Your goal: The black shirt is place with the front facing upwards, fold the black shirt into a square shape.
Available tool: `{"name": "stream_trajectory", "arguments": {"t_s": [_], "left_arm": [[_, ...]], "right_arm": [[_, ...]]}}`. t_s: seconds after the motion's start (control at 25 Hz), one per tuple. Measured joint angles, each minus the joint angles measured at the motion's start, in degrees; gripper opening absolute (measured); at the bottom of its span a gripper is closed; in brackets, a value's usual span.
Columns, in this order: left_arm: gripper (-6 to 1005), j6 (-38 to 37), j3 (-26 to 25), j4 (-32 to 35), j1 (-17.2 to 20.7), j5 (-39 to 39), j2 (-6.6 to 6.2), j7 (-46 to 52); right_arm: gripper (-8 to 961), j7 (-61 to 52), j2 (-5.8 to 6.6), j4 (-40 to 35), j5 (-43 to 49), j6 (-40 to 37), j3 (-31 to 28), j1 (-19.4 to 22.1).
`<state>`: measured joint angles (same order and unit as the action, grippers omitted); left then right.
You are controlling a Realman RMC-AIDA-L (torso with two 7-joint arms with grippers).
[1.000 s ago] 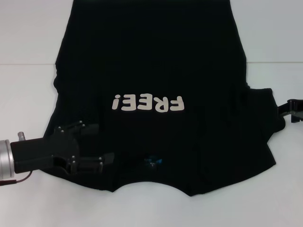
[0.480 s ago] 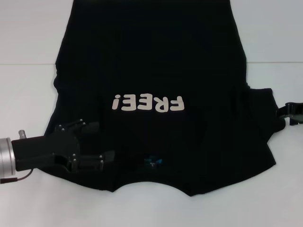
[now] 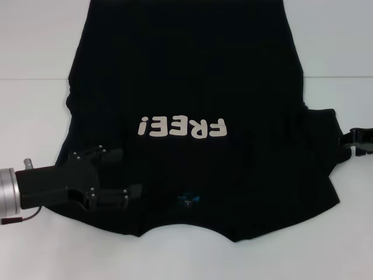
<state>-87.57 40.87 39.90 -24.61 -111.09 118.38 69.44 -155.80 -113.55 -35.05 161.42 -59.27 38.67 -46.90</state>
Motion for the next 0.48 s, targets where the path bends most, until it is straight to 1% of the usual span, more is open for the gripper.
{"name": "stream_trajectory", "arguments": {"t_s": [0.48], "left_arm": [[950,0.3,0.1,0.0,-0.1,0.0,0.00,0.0]], "right_arm": [[541,0.2,-0.18,0.8,-0.1,0.3,0.0,-0.3]]}}
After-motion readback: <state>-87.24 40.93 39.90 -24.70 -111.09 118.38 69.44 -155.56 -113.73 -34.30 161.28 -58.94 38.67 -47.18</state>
